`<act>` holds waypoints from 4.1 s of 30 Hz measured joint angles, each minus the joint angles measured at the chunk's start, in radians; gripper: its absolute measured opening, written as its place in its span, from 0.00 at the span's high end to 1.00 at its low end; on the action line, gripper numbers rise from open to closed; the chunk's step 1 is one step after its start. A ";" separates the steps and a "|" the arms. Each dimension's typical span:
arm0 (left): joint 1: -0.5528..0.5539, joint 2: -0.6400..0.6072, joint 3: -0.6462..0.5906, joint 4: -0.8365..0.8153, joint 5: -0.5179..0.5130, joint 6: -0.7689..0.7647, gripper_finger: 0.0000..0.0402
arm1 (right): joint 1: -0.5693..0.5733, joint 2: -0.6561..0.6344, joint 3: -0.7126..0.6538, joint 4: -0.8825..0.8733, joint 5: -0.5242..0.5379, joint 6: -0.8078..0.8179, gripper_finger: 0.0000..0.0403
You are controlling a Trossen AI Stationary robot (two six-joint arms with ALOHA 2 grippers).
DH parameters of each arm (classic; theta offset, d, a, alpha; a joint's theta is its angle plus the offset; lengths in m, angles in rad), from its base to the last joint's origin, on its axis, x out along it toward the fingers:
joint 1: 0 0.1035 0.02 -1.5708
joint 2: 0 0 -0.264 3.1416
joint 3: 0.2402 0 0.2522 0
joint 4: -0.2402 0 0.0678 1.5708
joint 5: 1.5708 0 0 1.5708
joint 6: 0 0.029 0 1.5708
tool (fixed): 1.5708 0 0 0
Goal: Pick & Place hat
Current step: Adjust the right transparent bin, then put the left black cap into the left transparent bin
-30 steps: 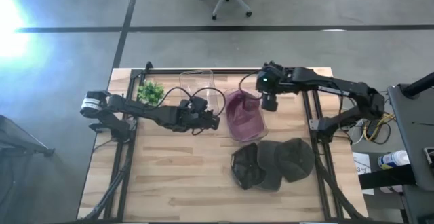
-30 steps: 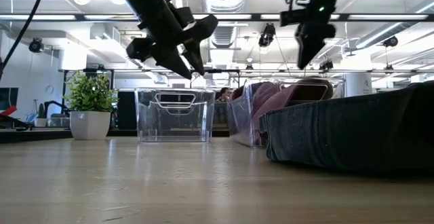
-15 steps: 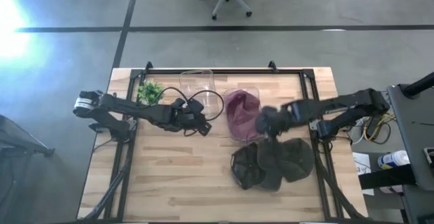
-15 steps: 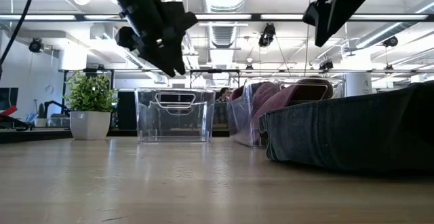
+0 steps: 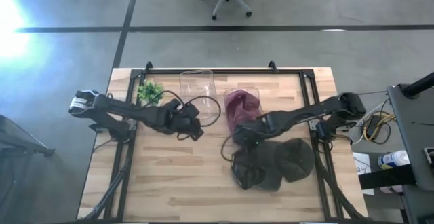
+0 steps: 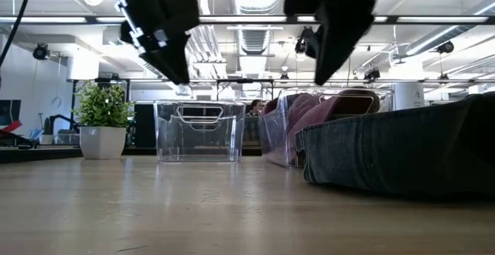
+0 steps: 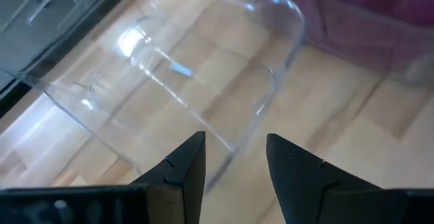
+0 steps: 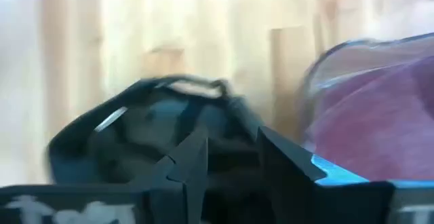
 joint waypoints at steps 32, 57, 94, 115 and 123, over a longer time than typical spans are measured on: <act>-0.181 -0.142 -0.176 0.092 -0.017 -0.194 0.63 | 0.005 -0.084 0.080 -0.212 0.166 0.038 0.74; -0.201 -0.142 -0.366 0.604 0.217 0.017 0.63 | 0.252 -0.030 -0.013 -0.388 0.079 1.015 0.57; -0.201 0.187 -0.077 0.589 0.381 0.191 0.63 | 0.606 0.155 0.075 -0.131 0.261 0.610 0.55; -0.281 0.154 -0.096 0.291 0.274 0.184 0.63 | 0.530 0.364 0.173 -0.098 0.294 0.772 0.63; -0.332 0.031 -0.178 0.258 0.201 -0.016 0.63 | 0.409 0.302 0.172 -0.129 0.303 0.723 0.95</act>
